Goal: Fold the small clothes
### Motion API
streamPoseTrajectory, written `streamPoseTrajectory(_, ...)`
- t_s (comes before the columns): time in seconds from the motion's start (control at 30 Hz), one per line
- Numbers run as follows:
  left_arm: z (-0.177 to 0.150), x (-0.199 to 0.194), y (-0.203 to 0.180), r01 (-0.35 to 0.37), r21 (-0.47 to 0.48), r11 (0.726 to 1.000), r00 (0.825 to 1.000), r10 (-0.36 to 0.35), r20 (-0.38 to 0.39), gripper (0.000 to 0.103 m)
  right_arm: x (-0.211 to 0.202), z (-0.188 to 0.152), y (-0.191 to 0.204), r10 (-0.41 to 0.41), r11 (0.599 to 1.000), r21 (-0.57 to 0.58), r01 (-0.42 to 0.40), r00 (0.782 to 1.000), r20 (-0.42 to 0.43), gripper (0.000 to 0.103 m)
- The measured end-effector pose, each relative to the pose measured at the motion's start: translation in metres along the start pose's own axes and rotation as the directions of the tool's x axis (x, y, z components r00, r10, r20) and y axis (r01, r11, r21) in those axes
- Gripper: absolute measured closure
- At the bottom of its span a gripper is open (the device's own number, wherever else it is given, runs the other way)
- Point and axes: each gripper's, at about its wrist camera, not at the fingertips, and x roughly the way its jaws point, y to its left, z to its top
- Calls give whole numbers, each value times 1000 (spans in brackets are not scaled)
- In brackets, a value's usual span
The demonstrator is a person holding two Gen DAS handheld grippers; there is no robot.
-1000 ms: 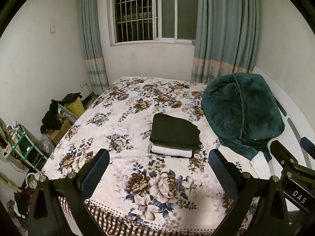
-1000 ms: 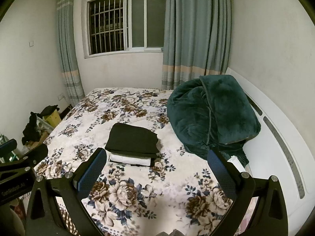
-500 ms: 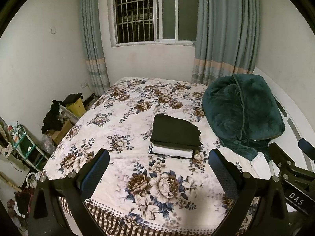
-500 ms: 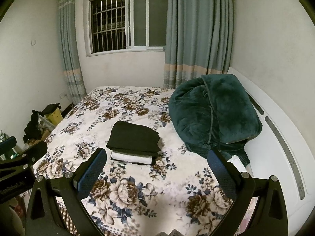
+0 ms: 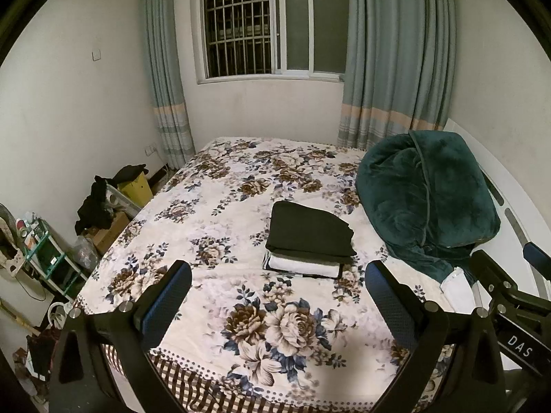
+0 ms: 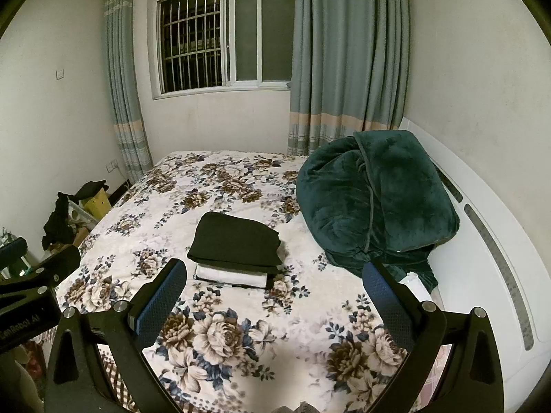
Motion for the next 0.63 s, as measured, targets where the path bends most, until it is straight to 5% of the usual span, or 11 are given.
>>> streamPoseTrajectory(0.63, 3, -4, 17, -35, 10, 999, 999, 35, 25, 0, 0, -1, 0, 1, 1000, 1, -1, 1000, 1, 0)
